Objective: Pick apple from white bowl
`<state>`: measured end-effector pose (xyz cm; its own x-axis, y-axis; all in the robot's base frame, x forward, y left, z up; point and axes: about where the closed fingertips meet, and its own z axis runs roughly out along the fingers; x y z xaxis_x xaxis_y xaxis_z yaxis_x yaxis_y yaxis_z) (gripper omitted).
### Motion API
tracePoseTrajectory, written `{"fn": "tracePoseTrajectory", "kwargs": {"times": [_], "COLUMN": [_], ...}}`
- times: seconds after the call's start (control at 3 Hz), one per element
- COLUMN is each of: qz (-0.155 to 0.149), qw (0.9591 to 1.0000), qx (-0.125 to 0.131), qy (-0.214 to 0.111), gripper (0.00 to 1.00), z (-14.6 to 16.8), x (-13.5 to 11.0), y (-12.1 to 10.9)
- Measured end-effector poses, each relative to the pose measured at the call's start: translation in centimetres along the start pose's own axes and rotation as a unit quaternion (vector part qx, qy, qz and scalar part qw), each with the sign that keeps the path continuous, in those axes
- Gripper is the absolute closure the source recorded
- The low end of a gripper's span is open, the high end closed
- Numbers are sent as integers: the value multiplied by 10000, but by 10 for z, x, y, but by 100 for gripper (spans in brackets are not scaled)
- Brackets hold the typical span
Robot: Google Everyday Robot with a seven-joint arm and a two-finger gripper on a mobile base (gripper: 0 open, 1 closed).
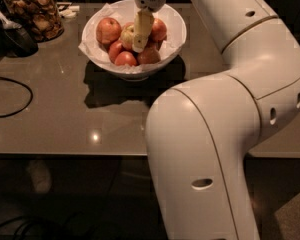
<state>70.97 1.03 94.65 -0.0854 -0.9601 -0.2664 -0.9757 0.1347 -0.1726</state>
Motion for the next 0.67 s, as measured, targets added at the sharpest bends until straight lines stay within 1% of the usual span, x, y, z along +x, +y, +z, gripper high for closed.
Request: {"fn": "tracePoseTrajectory", "kwargs": {"times": [0.33,0.67], "qz": [-60,-110], "qw": [10000,9999], "qx": [9,-32], "qy": [46,83], "gripper": [21,23], "z": [2,6], "x": [-5,-10], "y": [-1,0]}}
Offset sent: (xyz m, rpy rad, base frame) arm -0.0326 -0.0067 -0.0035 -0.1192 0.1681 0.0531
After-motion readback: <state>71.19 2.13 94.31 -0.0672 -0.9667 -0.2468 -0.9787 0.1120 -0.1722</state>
